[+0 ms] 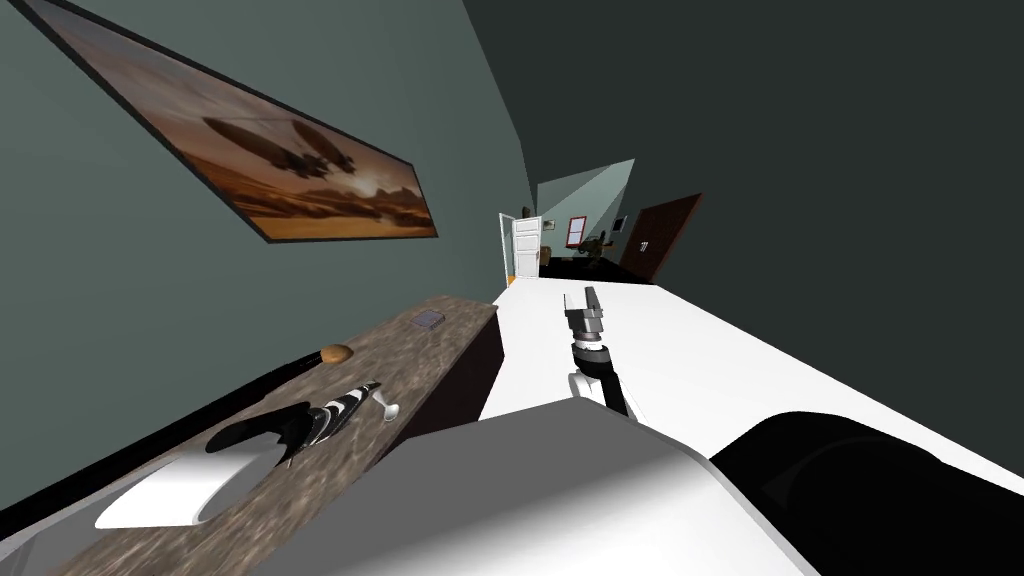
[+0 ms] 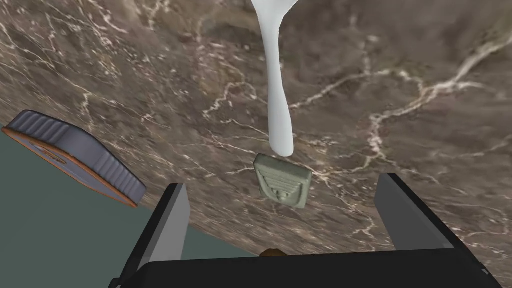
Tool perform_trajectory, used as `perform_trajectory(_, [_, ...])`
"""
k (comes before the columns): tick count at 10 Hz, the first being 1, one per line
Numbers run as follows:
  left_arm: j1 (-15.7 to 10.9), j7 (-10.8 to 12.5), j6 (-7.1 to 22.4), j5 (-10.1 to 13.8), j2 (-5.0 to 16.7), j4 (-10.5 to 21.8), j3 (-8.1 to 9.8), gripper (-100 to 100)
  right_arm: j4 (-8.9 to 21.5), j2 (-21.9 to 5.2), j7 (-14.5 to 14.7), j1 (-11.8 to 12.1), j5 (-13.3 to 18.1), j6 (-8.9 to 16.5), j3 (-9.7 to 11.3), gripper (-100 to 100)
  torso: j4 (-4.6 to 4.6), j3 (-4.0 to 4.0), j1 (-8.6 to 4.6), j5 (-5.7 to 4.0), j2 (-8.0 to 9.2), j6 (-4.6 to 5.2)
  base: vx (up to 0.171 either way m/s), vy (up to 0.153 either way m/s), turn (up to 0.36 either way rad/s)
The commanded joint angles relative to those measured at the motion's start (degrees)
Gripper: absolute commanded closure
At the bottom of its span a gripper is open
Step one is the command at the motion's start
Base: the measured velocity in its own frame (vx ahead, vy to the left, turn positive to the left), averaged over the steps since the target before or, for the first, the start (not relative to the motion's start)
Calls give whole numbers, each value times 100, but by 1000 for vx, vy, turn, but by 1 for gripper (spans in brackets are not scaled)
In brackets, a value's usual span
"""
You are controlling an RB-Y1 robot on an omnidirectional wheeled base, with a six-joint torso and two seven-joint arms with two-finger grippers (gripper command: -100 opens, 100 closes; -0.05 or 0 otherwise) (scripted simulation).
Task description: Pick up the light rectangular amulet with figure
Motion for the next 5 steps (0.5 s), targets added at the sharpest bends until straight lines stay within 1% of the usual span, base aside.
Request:
perform_trajectory(1, [2,-79,286,131,150,95,-47,-100,0,0,0,0,0,0,0,0,0,0,0,0,0,0,54,39,-159])
perform_trajectory(2, [2,-79,367,131,150,95,-47,-100,0,0,0,-1,0,0,0,0,0,1,-3,-1,1,3,49,27,-70])
perform_trajectory(3, [3,-163,537,243,266,186,-99,-100,0,0,0,0,0,0,0,0,1,3,-9,-1,5,-1,54,30,-120])
perform_trajectory(4, [3,-163,588,243,266,186,-99,-100,0,0,0,0,0,0,0,0,1,2,-8,-3,3,2,42,33,-72])
perform_trajectory(5, [4,-245,795,344,369,270,-150,-100,0,0,0,0,0,0,0,0,2,4,-9,-2,6,-1,51,37,-131])
